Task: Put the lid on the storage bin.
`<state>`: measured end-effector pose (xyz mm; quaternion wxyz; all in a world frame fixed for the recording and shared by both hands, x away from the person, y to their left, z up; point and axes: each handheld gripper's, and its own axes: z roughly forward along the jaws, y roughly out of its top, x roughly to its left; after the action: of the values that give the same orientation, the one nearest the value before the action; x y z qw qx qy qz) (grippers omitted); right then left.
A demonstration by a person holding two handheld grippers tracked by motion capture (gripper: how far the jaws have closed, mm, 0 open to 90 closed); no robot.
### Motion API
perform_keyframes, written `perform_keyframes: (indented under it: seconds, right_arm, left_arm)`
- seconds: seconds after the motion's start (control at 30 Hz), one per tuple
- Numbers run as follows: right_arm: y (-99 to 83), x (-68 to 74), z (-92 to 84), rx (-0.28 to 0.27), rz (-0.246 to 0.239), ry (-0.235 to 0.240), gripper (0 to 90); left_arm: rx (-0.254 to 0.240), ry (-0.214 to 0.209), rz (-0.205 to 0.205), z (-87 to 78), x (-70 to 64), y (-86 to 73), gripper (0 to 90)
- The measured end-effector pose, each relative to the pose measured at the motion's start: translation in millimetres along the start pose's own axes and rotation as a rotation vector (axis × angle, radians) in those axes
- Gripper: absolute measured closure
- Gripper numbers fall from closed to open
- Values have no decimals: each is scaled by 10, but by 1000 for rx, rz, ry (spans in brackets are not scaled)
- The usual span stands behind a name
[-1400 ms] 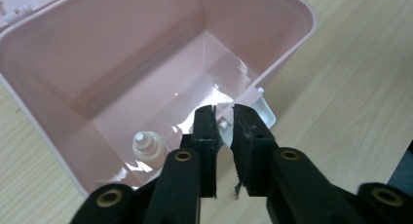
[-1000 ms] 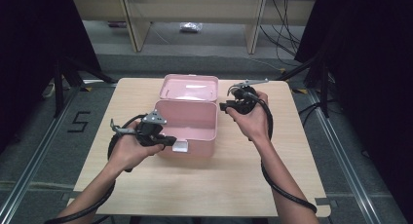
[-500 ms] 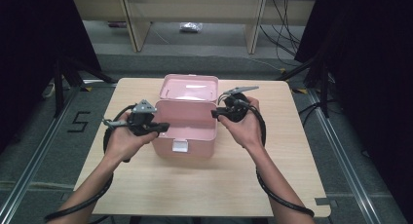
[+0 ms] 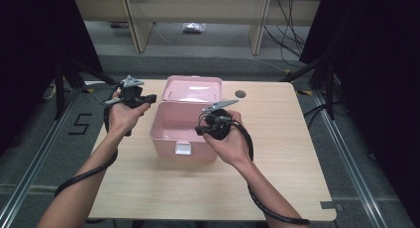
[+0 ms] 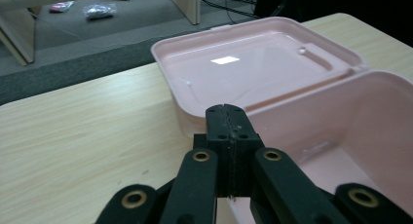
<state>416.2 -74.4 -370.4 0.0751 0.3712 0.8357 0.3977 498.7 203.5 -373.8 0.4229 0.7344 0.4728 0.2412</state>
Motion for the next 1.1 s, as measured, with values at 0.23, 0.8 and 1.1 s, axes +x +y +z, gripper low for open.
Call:
perform_keyframes:
  seconds: [0.23, 0.8, 1.1]
  right_arm:
    - [-96, 263, 216, 76, -47, 21, 900]
    - [-214, 411, 441, 106, -150, 29, 900]
    - [-188, 427, 438, 109, -159, 0, 900]
  left_arm:
    - [8, -16, -20, 188, 108, 44, 882]
    - [16, 3, -15, 471, 150, 179, 650]
    - [38, 11, -22, 602, 148, 197, 573]
